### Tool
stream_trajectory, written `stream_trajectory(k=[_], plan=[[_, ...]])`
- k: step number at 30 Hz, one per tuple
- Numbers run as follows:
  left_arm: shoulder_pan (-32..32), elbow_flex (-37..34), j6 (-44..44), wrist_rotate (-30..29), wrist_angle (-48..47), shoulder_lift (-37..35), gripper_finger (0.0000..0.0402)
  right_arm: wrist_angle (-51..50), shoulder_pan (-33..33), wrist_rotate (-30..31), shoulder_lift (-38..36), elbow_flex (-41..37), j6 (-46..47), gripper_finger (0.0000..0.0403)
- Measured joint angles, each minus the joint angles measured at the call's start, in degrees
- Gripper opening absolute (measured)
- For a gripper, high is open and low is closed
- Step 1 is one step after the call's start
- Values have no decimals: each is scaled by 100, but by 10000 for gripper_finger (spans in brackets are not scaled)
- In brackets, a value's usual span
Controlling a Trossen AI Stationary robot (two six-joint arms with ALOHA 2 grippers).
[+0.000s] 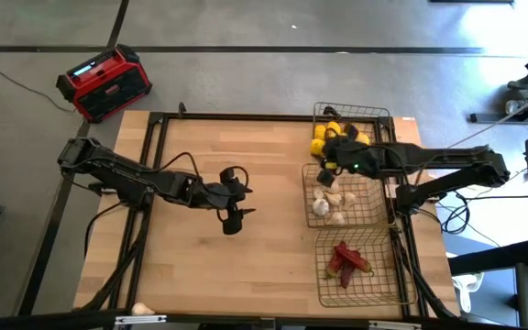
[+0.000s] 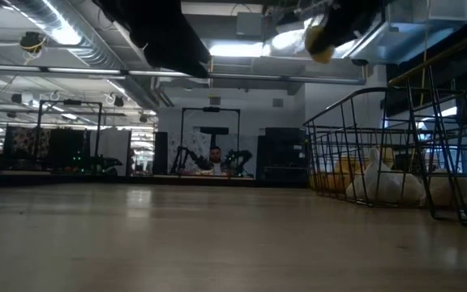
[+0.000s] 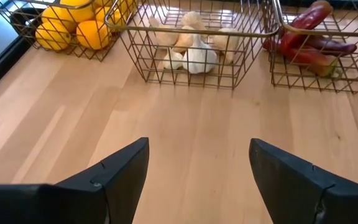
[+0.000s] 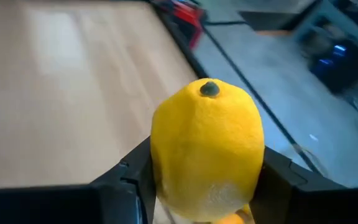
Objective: Sort produce into baskets
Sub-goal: Put the yellow lemon into the top wire basket
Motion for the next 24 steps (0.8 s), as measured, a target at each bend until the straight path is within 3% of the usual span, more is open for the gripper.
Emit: stream_trajectory(k=[3, 12, 24], plan=[[10, 0, 0, 0, 18, 0, 273, -477, -58, 358, -219, 56, 268, 177], [15, 0, -49, 0, 37, 0, 273, -1336, -1010, 410, -697, 62, 573, 178], [15, 0, -31, 0, 36, 0, 273, -1501, -2858, -1050, -315, 60, 599, 179]])
